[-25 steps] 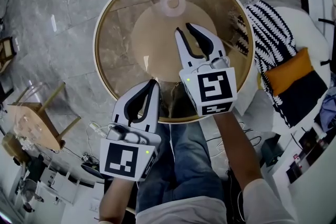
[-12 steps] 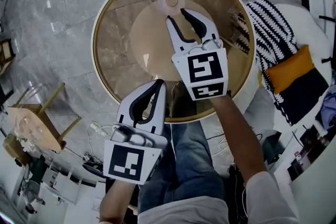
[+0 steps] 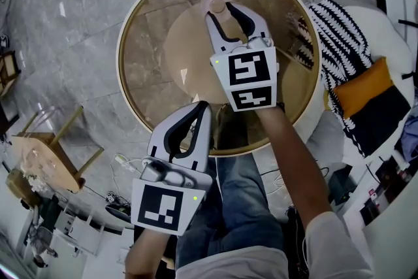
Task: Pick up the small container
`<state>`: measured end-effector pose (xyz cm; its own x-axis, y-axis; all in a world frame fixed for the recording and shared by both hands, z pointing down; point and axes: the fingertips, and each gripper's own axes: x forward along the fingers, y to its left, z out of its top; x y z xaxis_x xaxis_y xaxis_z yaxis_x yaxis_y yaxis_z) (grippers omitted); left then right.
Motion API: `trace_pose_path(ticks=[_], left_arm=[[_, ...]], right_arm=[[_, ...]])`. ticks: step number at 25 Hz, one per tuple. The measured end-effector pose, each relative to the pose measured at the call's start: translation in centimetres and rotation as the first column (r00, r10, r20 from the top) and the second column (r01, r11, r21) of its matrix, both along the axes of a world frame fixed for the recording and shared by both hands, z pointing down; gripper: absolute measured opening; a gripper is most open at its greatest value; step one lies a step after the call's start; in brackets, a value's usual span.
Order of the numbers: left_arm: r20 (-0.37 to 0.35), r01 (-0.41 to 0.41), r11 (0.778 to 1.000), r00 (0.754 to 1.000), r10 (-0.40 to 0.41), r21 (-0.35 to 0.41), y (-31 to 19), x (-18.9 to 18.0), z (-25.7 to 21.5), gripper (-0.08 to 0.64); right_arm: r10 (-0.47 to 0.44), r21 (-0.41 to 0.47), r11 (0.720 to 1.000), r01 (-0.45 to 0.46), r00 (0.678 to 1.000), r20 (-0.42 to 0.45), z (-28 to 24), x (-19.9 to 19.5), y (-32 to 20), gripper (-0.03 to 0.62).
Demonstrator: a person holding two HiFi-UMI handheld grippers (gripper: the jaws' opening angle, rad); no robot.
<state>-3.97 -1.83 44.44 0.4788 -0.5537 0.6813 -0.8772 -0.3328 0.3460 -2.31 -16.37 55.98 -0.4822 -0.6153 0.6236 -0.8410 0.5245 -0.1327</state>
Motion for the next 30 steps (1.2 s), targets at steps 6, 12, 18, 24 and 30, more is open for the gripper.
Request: trace_pose_path(ticks=[6,12,18,24,30], left_arm=[[0.003,0.003,1.000,1.000,-0.003,-0.009,0.4,-0.4,0.4,0.017],[0.013,0.002,1.000,1.000,-0.002,-0.017,0.6,-1.0,0.5,0.017],[-0.008,0.033,0.999,0.999,-0.033,0.010,0.0,-1.5,0.2,0.017],[0.005,0.026,1.000,1.000,-0.026,-0.015,0.7,-2.1,0.7,0.017],[0.003,0.031,0.999,1.000,-0.031,-0.011,0.7,-2.5,0.6,0.017]], right_arm=[[-0.004,-0.003,1.000,0.004,1.000,-0.015,0.5,-0.2,-0.4,0.170],[0.013,-0.015,1.000,-0.013,1.000,-0.013,1.0,-0.5,-0.9,0.169],[0.018,-0.003,1.000,-0.018,1.000,-0.026,1.2,-0.6,-1.4,0.158],[0.021,0.009,1.000,-0.020,0.998,-0.056,1.3,-0.6,-1.3,0.150],[0.019,0.011,1.000,-0.018,0.998,-0.061,1.4,-0.6,-1.3,0.149]])
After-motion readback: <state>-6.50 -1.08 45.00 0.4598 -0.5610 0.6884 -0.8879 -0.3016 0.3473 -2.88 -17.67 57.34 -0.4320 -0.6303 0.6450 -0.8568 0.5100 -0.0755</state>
